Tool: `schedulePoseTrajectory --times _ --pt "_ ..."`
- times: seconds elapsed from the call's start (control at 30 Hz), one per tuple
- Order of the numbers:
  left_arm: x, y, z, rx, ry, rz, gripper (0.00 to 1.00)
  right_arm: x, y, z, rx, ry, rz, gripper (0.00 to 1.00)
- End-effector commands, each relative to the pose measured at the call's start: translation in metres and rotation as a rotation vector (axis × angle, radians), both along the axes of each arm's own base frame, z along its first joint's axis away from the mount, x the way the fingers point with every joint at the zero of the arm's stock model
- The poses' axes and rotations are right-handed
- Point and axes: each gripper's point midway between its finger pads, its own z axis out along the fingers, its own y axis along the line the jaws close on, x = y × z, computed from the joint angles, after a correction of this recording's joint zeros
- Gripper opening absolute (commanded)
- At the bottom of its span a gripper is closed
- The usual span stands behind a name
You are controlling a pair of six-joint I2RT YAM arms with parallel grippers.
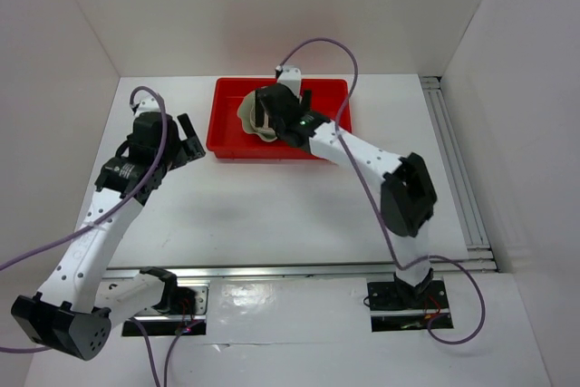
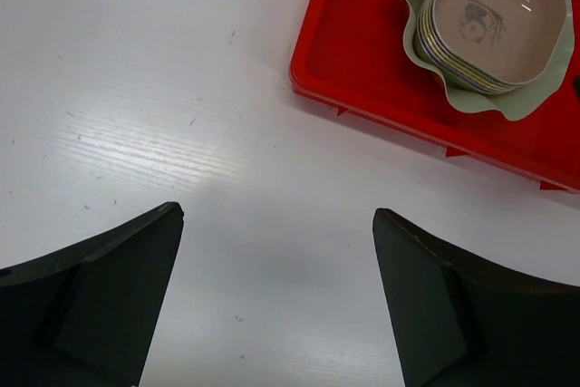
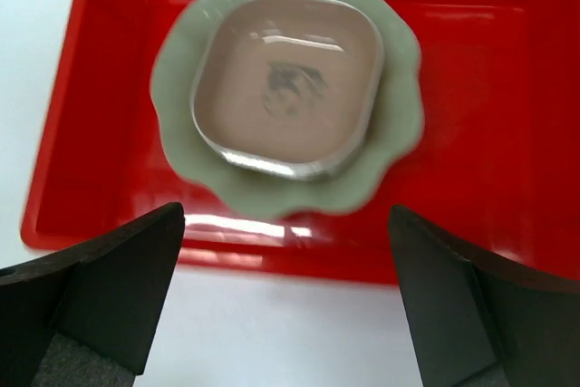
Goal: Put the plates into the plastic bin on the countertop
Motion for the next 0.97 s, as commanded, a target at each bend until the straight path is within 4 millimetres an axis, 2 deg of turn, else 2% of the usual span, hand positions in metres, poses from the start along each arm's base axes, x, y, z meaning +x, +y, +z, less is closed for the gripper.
schedulePoseTrajectory --times 0.0,0.03,0.07,0.1,0.13,0.17,0.2,0.27,0.3,0.33,0.4,0.53,0.57,0.63,0.73,0.93 --pt "0.005 -0.003 0.02 -0.012 -0.062 -0.031 0.99 -0.052 -0.044 0.078 -0.068 -0.119 -0.038 1.0" --pt "0.005 -0.002 0.02 -0.007 -0.063 -0.023 0.99 -0.067 -0.048 0.08 -0.09 -0.127 -0.049 1.0" --pt "0.003 0.0 0.023 -0.005 -0.076 -0.015 0.99 -0.082 -0.056 0.064 -0.13 -0.101 -0.041 1.0" --pt "0.003 0.0 0.023 -0.005 -0.076 -0.015 0.99 -0.097 -0.067 0.083 -0.099 -0.126 -0.043 1.0" --pt "0.0 0.001 0.024 -0.005 -0.076 -0.015 0.99 -0.112 -0.071 0.082 -0.112 -0.117 -0.039 1.0" --pt "-0.002 0.004 0.028 -0.001 -0.089 -0.005 0.99 -0.125 -0.077 0.071 -0.116 -0.095 -0.032 1.0" --pt "-0.003 0.004 0.03 -0.001 -0.088 -0.005 0.99 -0.138 -0.09 0.09 -0.079 -0.122 -0.046 1.0" --pt "-0.008 0.007 0.032 0.001 -0.103 0.003 0.99 -0.161 -0.107 0.083 -0.101 -0.11 -0.057 1.0" --pt "-0.013 0.01 0.035 0.005 -0.108 0.011 0.99 -0.171 -0.124 0.094 -0.08 -0.124 -0.071 1.0" --pt "-0.016 0.013 0.036 0.013 -0.112 0.025 0.99 -0.179 -0.134 0.091 -0.085 -0.124 -0.092 1.0" --pt "-0.025 0.016 0.037 0.008 -0.132 0.025 0.99 -0.194 -0.16 0.098 -0.08 -0.128 -0.118 1.0" --pt "-0.04 0.018 0.029 -0.008 -0.147 0.022 0.99 -0.215 -0.198 0.104 -0.064 -0.137 -0.167 1.0" --pt "-0.043 0.02 0.016 0.005 -0.122 0.032 0.99 -0.218 -0.202 0.099 -0.069 -0.134 -0.167 1.0" --pt "-0.043 0.023 0.012 0.014 -0.115 0.042 0.99 -0.228 -0.222 0.101 -0.065 -0.154 -0.191 1.0" --pt "-0.045 0.023 0.009 0.007 -0.103 0.049 0.99 -0.236 -0.236 0.099 -0.052 -0.167 -0.202 1.0" --pt "-0.047 0.02 0.003 -0.001 -0.092 0.033 0.99 -0.243 -0.247 0.096 -0.05 -0.168 -0.202 1.0"
